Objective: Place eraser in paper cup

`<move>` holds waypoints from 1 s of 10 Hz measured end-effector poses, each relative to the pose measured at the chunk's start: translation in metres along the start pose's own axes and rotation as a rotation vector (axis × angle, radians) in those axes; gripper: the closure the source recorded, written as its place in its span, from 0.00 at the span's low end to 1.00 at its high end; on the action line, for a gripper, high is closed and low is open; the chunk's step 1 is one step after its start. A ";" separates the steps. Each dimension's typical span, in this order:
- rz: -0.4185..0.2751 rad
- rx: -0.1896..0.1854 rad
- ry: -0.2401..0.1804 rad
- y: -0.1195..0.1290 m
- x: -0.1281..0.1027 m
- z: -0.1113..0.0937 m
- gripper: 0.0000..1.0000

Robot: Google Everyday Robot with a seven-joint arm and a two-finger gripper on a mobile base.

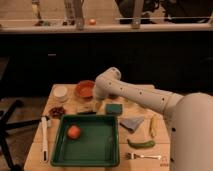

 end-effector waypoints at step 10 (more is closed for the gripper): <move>-0.010 -0.131 -0.039 0.020 -0.006 0.055 0.20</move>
